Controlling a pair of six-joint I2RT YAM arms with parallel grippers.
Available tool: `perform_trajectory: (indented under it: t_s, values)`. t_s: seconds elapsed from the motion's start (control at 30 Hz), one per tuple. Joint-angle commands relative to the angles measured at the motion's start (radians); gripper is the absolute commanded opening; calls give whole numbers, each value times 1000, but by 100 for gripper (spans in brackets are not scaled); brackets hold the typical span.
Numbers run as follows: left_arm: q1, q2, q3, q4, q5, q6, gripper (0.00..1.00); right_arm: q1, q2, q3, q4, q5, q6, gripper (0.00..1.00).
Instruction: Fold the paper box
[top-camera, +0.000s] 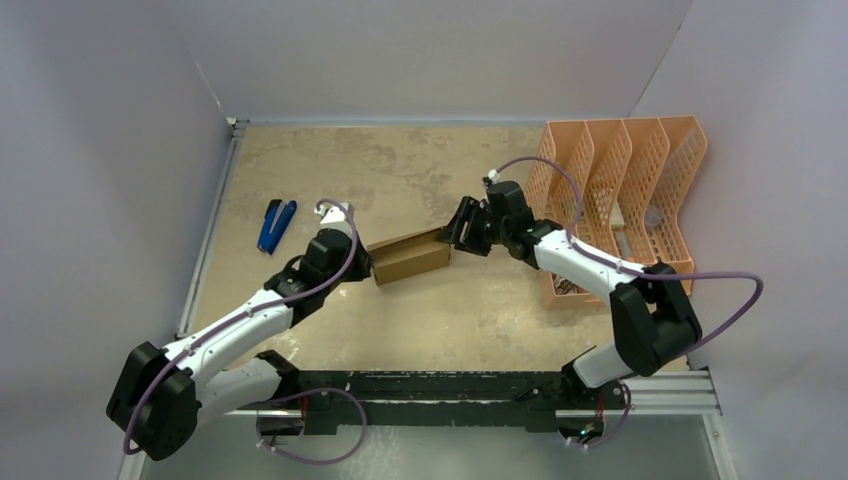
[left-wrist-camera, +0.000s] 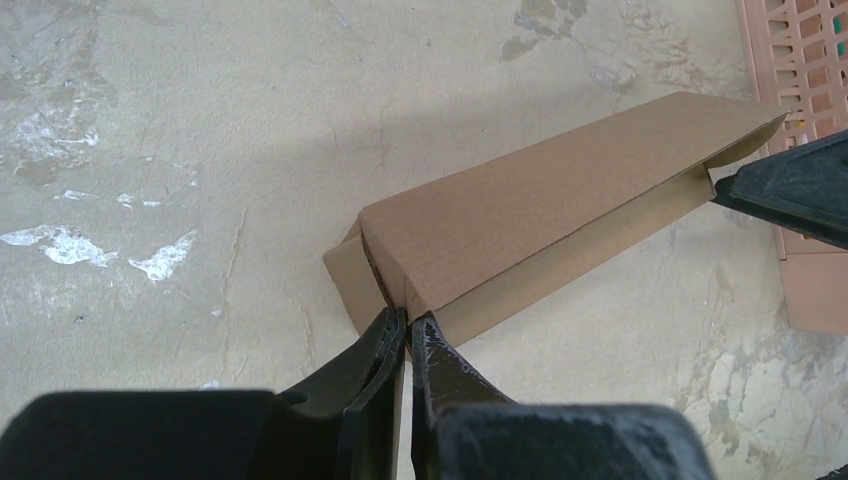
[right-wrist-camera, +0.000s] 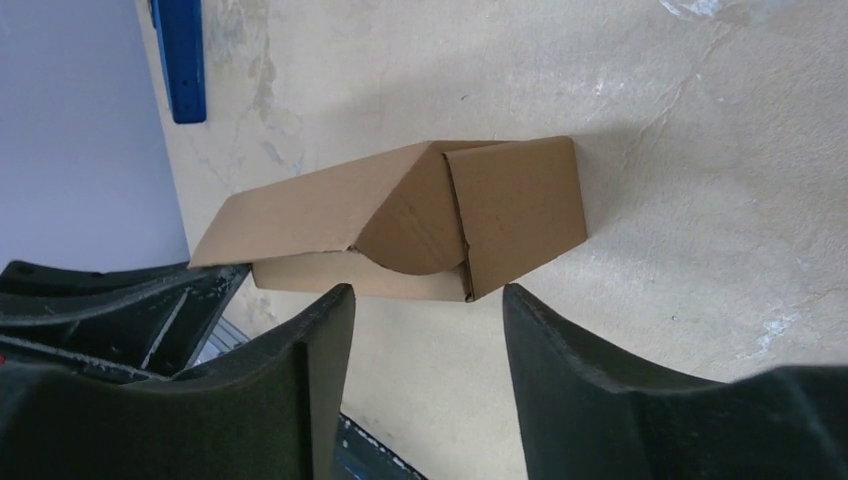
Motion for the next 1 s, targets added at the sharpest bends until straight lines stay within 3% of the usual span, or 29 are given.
perform_trajectory:
  t_s: [0.0,0.1,0.3,0.7,0.97]
  values:
    - [-10,34,-2,-101,-23,31,6,-14,-74,12,41,-55,-30,64]
    - [-14,44,-2,-100,-23,31,6,-31,-89,29,41,-38,-14,72]
    - [-19,37,2,-102,-27,38,6,-53,-39,45,111,-37,40,73]
    - [-30,48,9,-98,-34,44,7,-54,69,50,107,-107,-7,55]
    - [-30,66,44,-102,-26,13,26,-54,23,-116,186,-82,-88,47]
